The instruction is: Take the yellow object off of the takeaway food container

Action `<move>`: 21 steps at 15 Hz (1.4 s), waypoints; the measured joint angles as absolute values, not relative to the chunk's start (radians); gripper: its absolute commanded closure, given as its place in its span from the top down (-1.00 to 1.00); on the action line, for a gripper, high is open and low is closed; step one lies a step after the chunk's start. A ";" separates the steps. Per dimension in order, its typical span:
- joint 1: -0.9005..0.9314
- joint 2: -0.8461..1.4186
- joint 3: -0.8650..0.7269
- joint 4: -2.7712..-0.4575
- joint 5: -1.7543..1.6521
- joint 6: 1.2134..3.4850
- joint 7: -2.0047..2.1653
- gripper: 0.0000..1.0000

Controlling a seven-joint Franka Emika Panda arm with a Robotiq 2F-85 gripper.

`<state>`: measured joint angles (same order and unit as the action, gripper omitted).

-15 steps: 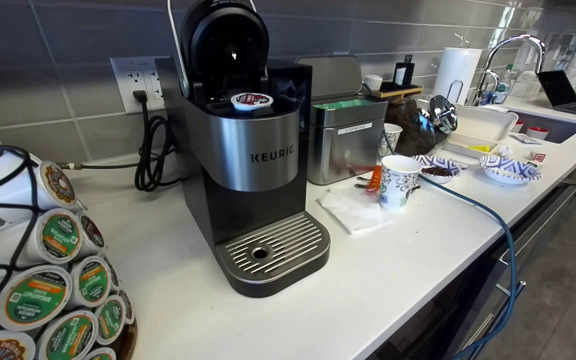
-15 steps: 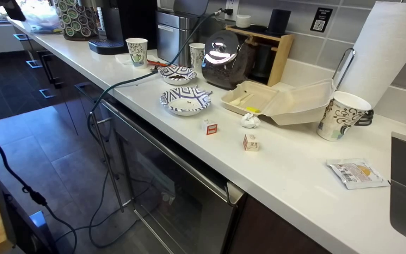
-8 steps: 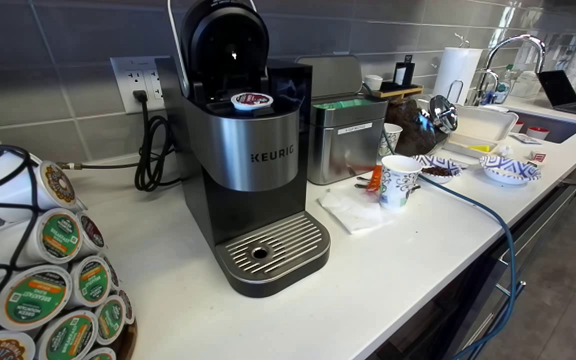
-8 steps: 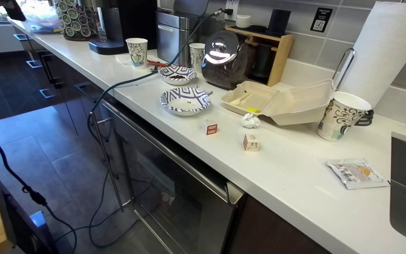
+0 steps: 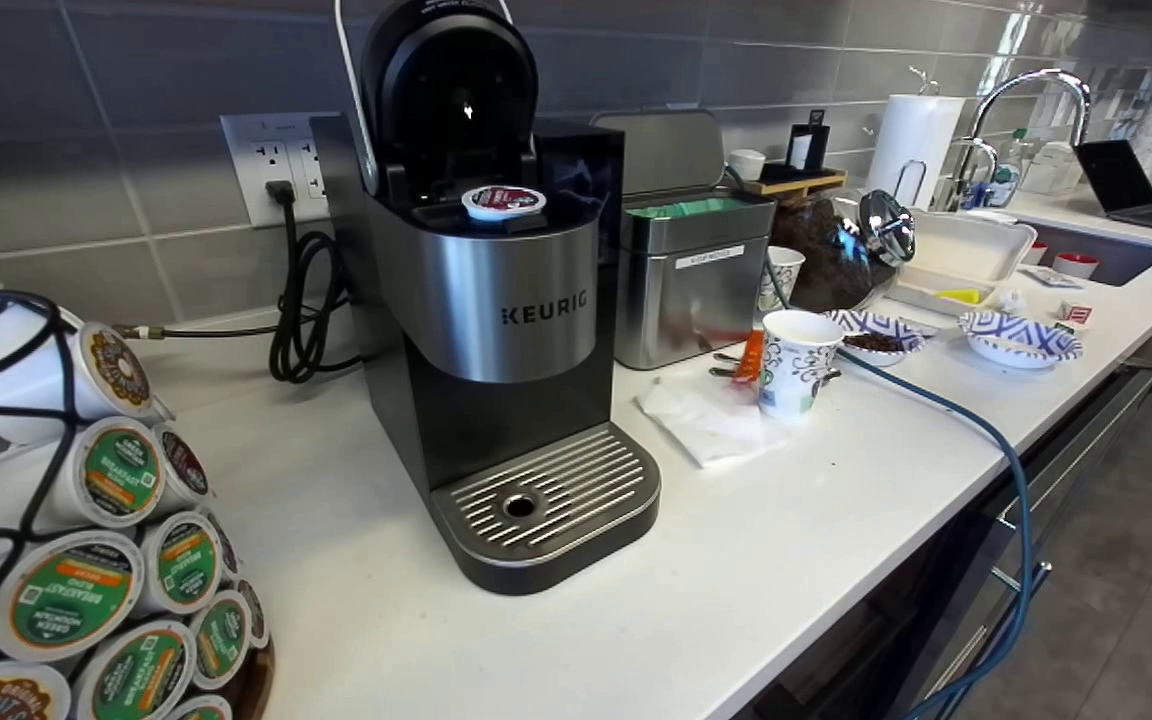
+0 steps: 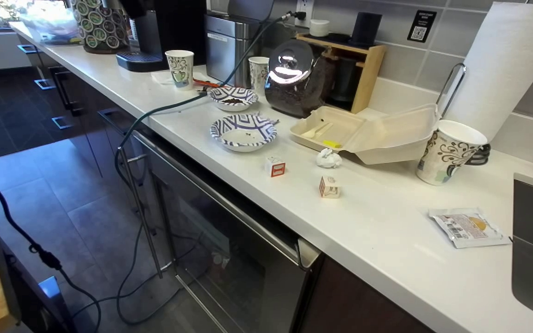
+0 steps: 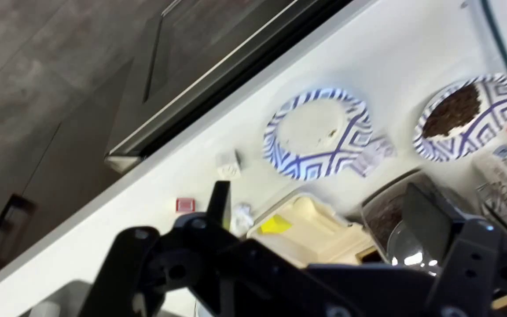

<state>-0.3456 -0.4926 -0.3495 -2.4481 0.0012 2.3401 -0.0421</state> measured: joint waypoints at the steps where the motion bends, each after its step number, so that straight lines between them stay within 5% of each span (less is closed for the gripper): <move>1: -0.346 -0.435 -0.359 -2.402 -0.017 2.389 -0.073 1.00; 12: -0.346 0.193 -0.369 -1.843 0.154 2.651 -0.656 1.00; 21: -0.357 0.248 -0.357 -1.779 0.179 2.651 -0.695 1.00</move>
